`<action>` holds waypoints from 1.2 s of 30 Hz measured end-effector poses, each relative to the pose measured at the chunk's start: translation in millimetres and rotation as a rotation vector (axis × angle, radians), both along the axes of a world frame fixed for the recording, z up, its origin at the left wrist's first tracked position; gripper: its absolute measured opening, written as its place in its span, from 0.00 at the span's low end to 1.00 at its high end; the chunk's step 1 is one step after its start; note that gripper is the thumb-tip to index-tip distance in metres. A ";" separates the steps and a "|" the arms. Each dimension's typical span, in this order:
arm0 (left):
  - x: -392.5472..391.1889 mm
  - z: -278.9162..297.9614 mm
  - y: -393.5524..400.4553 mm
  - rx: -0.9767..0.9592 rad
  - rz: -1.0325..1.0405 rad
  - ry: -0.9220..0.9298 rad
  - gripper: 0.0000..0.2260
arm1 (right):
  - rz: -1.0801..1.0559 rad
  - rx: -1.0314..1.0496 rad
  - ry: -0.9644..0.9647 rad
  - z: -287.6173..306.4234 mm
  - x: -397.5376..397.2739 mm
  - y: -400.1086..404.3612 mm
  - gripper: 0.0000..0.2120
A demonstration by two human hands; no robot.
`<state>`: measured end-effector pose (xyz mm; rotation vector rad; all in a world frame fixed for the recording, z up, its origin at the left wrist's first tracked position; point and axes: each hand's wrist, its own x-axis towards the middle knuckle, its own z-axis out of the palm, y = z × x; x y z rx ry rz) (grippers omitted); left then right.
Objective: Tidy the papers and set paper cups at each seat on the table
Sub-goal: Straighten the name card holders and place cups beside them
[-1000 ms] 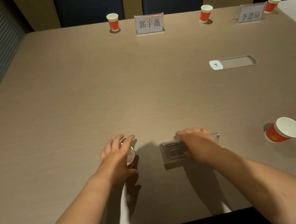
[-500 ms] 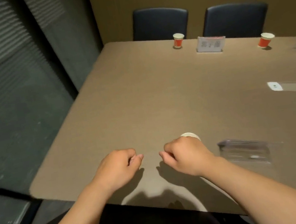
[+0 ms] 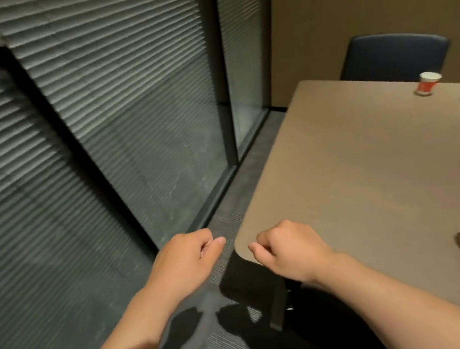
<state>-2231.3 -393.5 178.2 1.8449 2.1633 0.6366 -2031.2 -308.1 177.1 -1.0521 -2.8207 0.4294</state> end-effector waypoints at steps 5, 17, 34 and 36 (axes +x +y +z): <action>-70.1 -4.0 1.9 0.043 0.021 -0.025 0.21 | 0.041 0.002 -0.019 -7.3 -75.0 15.5 0.21; -208.7 -28.3 193.3 -0.080 -0.068 -0.096 0.17 | -0.143 -0.057 0.023 -44.4 -206.9 191.5 0.20; -197.9 -20.1 609.2 0.004 -0.603 -0.240 0.17 | -0.704 -0.074 -0.009 -6.7 -193.4 463.1 0.22; -191.6 -15.7 667.0 0.006 -0.675 -0.252 0.17 | -0.749 -0.049 -0.030 -2.9 -193.0 513.5 0.22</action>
